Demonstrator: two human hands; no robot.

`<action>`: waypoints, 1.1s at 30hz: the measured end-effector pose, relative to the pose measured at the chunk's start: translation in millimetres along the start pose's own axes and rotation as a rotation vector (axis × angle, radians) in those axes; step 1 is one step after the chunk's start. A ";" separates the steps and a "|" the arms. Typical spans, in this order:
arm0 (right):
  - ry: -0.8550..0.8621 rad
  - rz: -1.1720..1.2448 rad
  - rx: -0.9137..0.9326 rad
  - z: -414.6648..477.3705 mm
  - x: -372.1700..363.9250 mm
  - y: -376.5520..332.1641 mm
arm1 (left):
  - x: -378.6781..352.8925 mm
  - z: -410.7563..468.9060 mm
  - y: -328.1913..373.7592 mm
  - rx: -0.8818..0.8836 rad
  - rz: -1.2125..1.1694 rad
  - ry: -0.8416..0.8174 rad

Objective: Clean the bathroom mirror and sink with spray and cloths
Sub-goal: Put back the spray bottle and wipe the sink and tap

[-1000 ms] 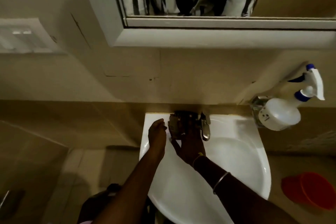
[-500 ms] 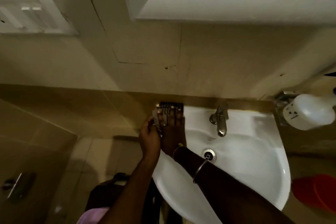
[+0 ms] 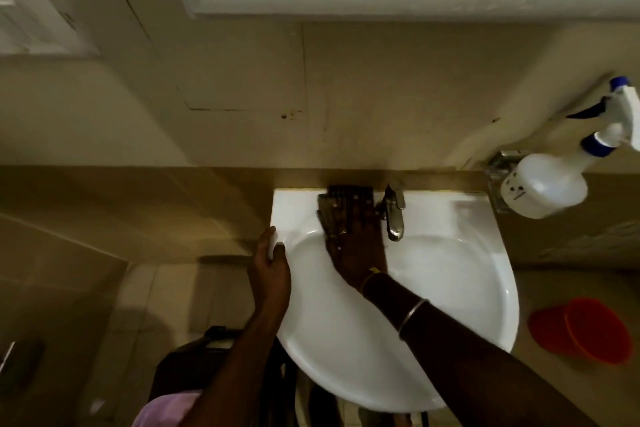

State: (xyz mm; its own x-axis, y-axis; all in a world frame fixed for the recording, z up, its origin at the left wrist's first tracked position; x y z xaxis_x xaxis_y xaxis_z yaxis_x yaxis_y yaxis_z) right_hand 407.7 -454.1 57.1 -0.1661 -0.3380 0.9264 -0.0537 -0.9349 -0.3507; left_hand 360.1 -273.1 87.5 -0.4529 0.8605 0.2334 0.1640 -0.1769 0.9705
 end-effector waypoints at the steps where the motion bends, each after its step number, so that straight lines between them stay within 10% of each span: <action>1: 0.015 0.007 -0.018 -0.8 2.0 5.2 | -0.4 -0.5 -1.0 -0.001 0.006 -0.003; 8: -0.021 0.067 -0.309 -0.5 -14.8 -37.5 | 5.4 2.2 1.1 0.055 -0.100 0.042; 33: -0.541 0.196 0.014 -96.0 -35.9 -115.4 | 43.5 -29.5 -28.7 0.230 -0.456 0.158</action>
State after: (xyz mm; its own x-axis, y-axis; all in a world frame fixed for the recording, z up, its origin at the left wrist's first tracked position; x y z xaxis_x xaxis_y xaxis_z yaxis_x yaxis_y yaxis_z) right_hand 325.4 -323.7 51.1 0.3558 -0.5084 0.7842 -0.0587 -0.8496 -0.5242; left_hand 309.9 -244.7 71.6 -0.6467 0.7398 -0.1857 0.0992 0.3229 0.9412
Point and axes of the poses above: each hand's wrist, its own z-axis towards the middle knuckle, its own x-axis out of the back of the hand, y = z × x, the point moved 3 cm from there along z, towards the middle knuckle, and after that the axes turned 15 degrees about -x, right-handed, at the moved point
